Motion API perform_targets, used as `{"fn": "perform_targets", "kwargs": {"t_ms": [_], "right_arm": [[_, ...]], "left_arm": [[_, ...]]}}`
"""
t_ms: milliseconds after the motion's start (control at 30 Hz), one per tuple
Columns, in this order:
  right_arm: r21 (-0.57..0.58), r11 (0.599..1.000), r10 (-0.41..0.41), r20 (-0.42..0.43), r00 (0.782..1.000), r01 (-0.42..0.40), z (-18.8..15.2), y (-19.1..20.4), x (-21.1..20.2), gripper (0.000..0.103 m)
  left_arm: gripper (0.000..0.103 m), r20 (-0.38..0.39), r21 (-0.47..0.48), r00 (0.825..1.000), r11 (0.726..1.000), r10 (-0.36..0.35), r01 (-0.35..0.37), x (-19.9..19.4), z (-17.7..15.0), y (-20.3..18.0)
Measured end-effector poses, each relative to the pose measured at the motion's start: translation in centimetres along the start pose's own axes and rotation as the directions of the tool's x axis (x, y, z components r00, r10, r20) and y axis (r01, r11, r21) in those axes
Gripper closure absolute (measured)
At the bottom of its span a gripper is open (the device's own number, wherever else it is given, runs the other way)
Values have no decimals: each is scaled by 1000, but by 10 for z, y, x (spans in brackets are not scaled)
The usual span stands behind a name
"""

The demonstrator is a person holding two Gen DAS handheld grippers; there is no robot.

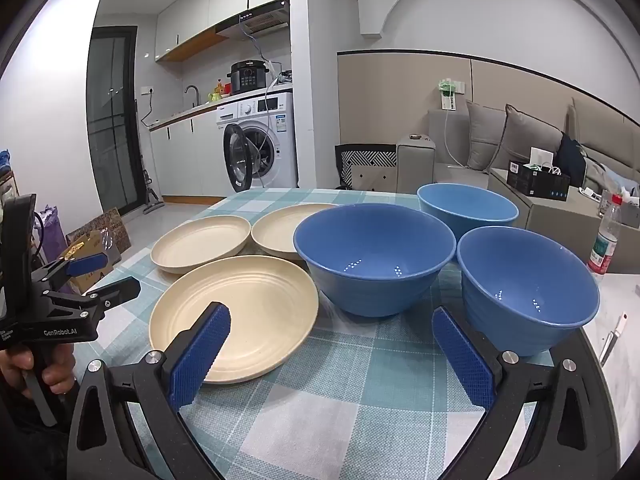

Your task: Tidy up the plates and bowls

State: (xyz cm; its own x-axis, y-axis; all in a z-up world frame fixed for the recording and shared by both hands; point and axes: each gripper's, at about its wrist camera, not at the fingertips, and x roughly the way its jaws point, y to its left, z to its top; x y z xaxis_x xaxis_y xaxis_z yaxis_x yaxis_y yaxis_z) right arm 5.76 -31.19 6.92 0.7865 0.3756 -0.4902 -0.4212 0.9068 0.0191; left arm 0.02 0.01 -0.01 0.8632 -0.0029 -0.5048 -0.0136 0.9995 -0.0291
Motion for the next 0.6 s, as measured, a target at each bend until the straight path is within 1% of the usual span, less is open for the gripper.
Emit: {"fn": "perform_targets", "kwargs": {"t_ms": [467, 600], "right_arm": [[1, 1000, 3, 2, 1000, -3, 0, 0, 0, 0], [3, 1000, 2, 4, 1000, -2, 0, 1, 0, 0]], "left_arm": [[0, 6, 6, 1000, 1000, 1, -1, -1, -2, 8], [0, 9, 4, 1000, 1000, 4, -4, -2, 1, 4]]}}
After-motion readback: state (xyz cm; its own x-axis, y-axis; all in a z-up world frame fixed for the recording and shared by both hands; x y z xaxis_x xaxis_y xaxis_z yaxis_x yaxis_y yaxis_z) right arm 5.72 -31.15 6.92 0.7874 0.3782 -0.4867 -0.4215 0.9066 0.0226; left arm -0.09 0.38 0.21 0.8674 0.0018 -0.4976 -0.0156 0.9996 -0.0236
